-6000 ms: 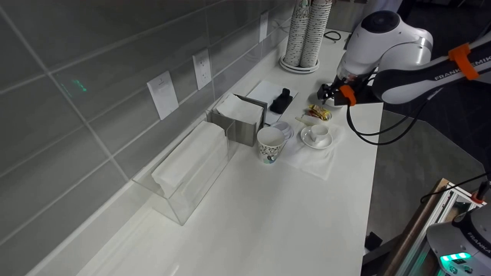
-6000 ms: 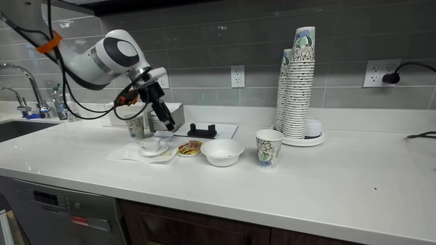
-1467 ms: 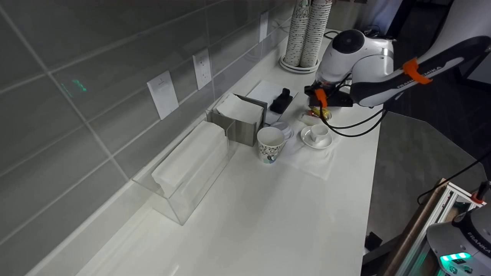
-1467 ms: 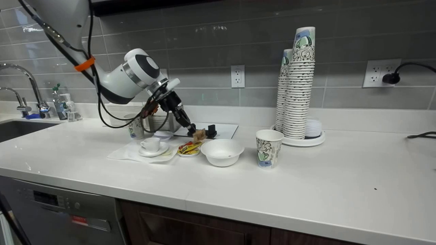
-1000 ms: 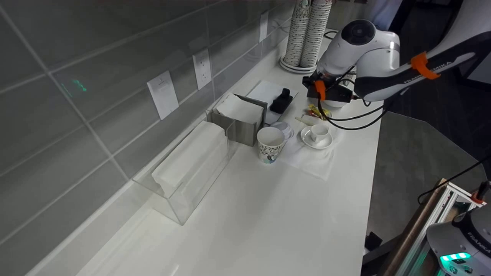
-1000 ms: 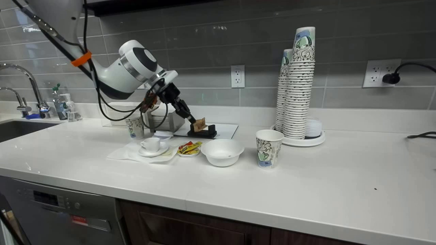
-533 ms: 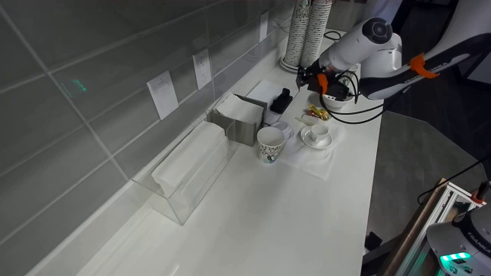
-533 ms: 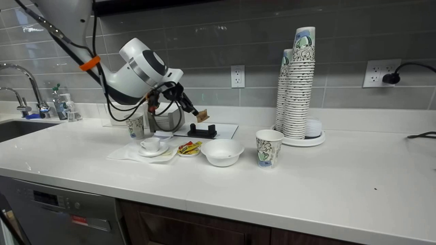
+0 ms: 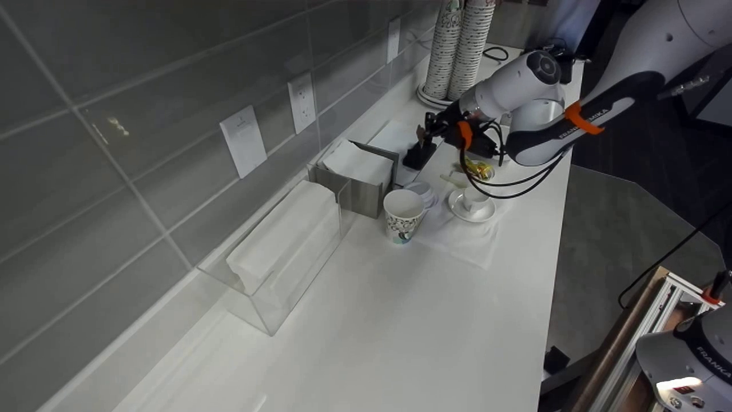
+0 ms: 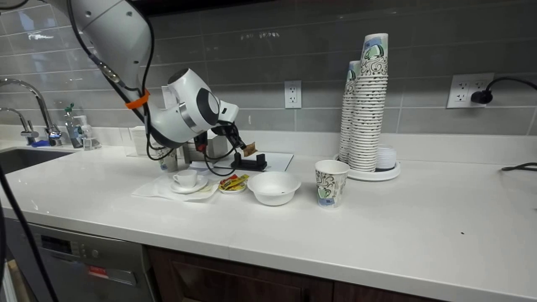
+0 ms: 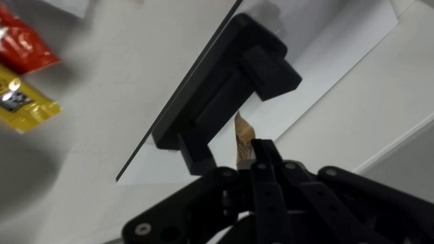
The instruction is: Pick the brown condiment packet from the small white plate in the middle and put it on the white tray, pick the yellow condiment packet from the small white plate in the middle and put it on the white tray, pick the red condiment packet from the small white plate and put it on the white tray
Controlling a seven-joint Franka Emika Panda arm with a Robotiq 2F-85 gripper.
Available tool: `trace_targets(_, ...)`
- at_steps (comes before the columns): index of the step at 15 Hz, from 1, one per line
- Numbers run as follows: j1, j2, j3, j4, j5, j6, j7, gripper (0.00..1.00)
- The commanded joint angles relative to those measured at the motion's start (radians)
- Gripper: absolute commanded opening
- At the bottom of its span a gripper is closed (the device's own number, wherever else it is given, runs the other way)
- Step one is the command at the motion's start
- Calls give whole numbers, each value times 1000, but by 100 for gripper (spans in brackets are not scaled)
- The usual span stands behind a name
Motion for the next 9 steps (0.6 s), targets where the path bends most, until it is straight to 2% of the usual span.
trace_targets(1, -166, 90, 210, 109, 9, -21, -64, 0)
trace_targets(5, -351, 163, 436, 185, 26, -107, -160, 0)
trace_targets(9, -481, 234, 602, 254, 60, -231, -280, 0)
